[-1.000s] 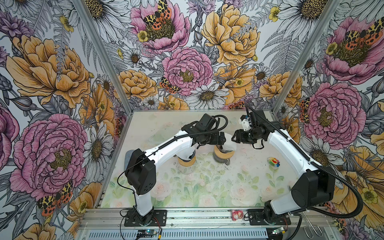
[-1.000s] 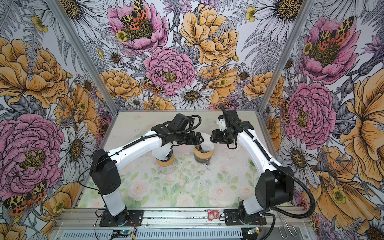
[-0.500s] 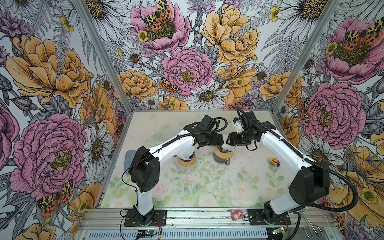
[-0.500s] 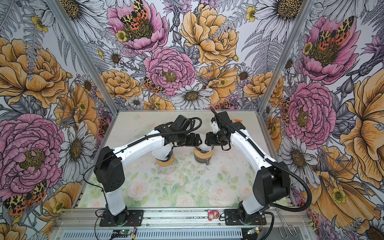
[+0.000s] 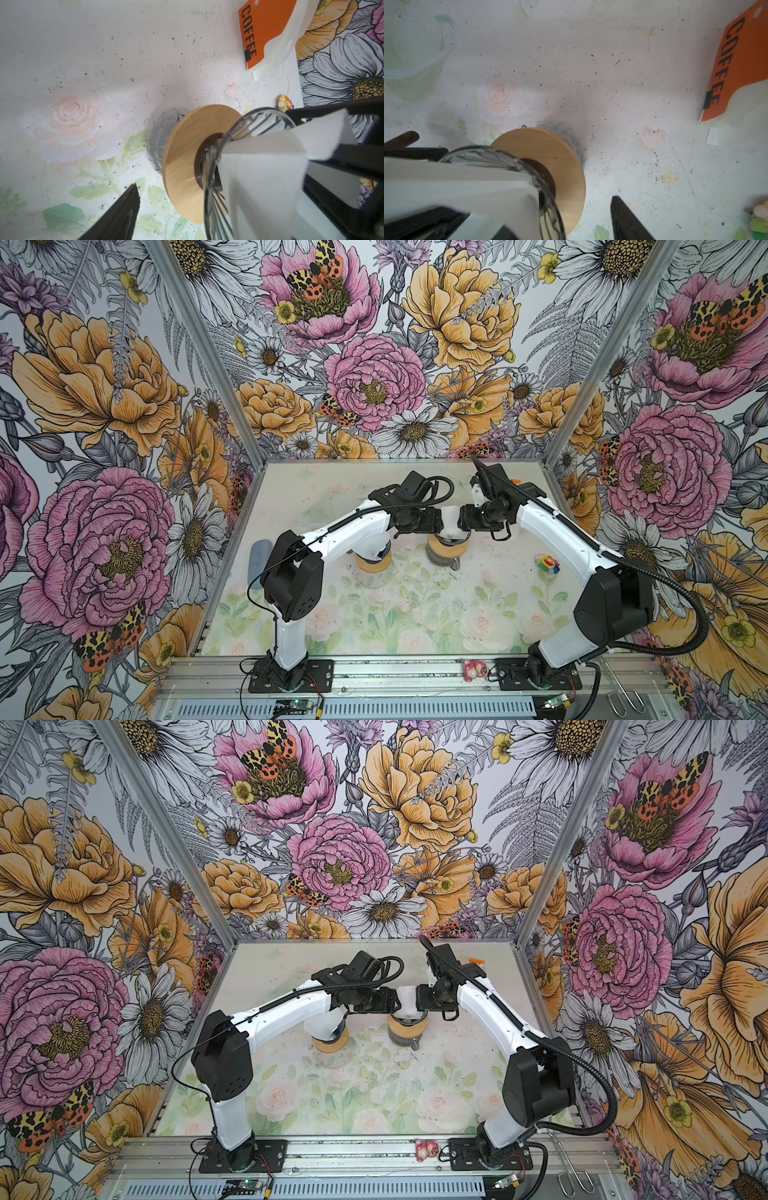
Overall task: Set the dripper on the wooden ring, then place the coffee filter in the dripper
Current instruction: 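Lower the filter into the dripper while the left gripper holds its edge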
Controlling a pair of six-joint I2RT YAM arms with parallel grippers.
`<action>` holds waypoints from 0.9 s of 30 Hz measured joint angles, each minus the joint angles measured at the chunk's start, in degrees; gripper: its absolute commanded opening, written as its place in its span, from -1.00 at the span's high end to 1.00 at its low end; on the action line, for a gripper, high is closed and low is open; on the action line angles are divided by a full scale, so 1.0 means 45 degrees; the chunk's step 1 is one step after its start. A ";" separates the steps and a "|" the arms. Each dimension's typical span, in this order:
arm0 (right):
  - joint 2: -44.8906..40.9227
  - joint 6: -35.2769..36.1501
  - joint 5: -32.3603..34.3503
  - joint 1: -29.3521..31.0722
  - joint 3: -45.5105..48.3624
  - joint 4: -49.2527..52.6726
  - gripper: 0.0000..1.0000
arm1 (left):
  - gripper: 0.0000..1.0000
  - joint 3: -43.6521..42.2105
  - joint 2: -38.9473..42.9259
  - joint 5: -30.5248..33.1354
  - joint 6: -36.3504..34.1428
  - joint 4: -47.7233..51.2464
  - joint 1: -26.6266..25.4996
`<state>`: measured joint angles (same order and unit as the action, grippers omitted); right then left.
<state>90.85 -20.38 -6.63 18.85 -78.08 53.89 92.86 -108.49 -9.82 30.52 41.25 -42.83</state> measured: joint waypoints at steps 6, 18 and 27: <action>0.0238 -0.0053 0.0092 0.0019 0.0000 0.0000 -0.23 | -0.43 0.0000 -0.0223 0.0000 0.0000 0.0073 0.0049; 0.0699 -0.0053 0.0092 0.0024 0.0000 -0.0005 -0.23 | -0.38 0.0160 -0.0432 -0.0019 -0.0010 0.0126 0.0073; 0.0835 -0.0049 0.0034 0.0073 -0.0019 -0.0005 -0.23 | -0.39 0.0384 -0.0500 -0.0058 -0.0097 0.0223 0.0083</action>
<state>94.61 -20.60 -6.48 19.18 -78.17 53.87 94.59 -110.74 -10.09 30.09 42.26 -42.46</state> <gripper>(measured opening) 0.614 0.692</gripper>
